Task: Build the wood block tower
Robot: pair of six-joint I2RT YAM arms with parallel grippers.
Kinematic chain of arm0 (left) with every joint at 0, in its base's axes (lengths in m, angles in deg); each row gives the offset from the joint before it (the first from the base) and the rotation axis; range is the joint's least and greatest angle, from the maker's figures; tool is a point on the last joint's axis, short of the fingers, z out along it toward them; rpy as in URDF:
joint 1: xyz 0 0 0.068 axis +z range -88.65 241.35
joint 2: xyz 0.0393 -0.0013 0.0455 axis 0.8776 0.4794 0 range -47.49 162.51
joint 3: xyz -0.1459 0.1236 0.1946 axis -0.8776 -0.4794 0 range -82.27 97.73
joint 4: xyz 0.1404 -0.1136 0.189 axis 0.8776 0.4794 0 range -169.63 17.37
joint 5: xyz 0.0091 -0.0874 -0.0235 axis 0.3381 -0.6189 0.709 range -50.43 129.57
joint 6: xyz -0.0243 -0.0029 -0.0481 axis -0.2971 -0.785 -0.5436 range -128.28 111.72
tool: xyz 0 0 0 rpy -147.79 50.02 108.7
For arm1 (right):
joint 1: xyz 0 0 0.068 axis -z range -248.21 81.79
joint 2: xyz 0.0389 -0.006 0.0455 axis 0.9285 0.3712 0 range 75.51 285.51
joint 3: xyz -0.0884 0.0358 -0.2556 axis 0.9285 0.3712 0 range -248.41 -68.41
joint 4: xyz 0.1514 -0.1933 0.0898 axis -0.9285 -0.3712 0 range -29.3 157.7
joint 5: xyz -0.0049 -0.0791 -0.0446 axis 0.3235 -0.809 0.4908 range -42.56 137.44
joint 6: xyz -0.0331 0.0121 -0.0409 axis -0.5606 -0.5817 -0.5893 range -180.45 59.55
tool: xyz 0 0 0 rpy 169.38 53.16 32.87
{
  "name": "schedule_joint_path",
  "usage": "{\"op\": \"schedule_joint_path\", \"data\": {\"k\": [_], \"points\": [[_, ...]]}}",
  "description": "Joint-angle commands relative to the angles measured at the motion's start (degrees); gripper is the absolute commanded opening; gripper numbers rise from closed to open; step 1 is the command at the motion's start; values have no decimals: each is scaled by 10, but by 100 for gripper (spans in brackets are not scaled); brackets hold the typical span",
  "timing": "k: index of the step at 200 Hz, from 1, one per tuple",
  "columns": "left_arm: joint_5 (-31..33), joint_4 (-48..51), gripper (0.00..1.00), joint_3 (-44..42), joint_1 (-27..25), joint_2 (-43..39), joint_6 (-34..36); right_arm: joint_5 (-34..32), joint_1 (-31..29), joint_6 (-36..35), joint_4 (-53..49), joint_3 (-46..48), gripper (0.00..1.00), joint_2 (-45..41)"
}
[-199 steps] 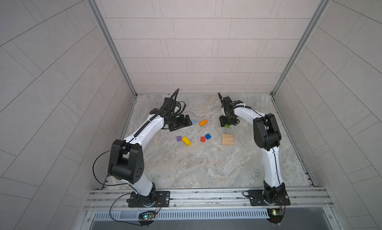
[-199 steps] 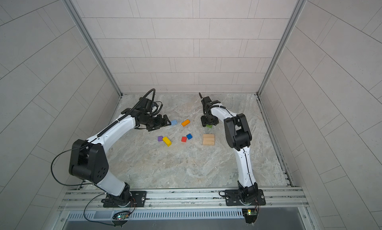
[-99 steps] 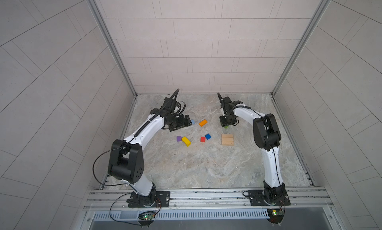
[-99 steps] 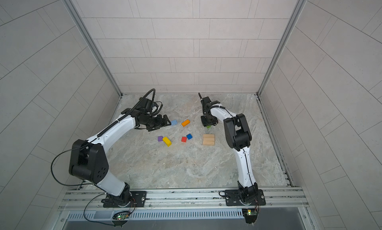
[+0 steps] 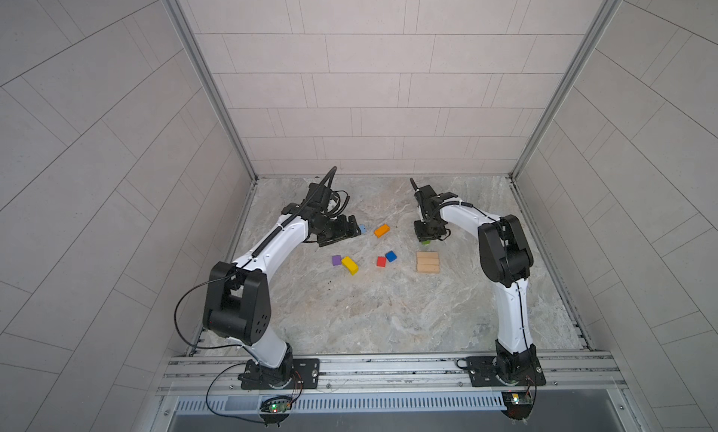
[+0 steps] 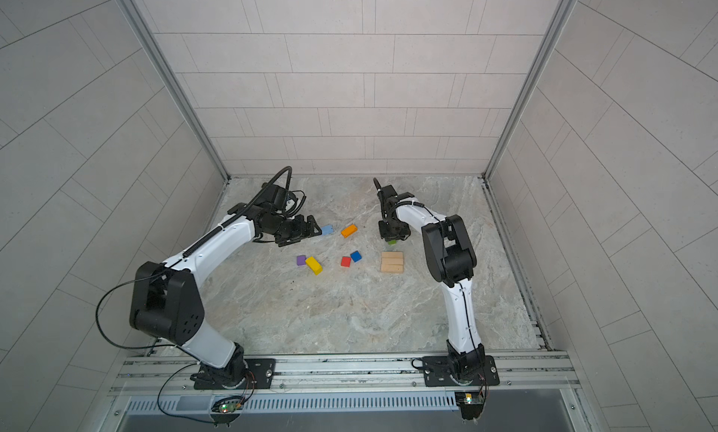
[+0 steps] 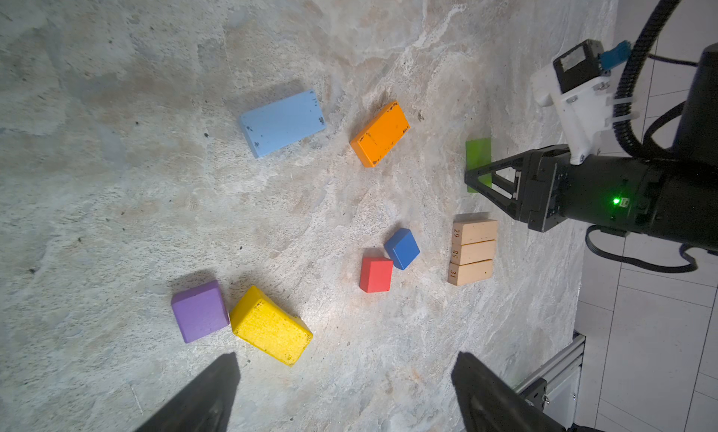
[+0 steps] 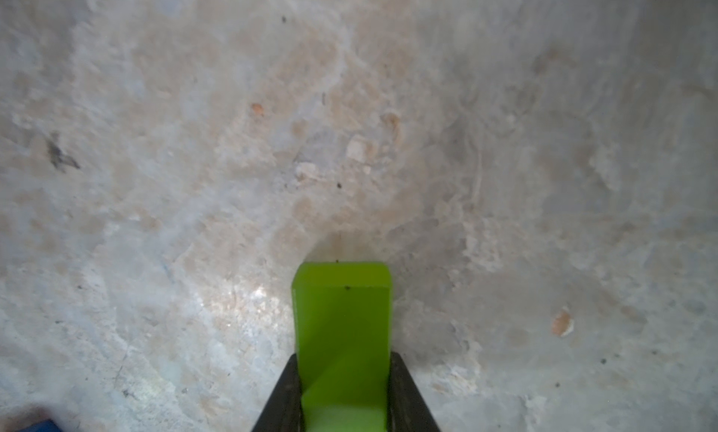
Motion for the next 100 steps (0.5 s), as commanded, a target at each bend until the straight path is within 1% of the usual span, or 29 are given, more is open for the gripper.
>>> {"op": "schedule_joint_path", "data": {"k": [1, 54, 100], "points": [[-2, 7, 93, -3, 2, 1, 5, -16, -3, 32, -16, 19, 19, -46], [-41, -6, 93, -5, 3, 1, 6, -25, -3, 60, -20, 66, 18, -128], [-73, -22, 93, -11, 1, -1, 2, -24, -4, 98, -7, 147, 18, -212]]}}
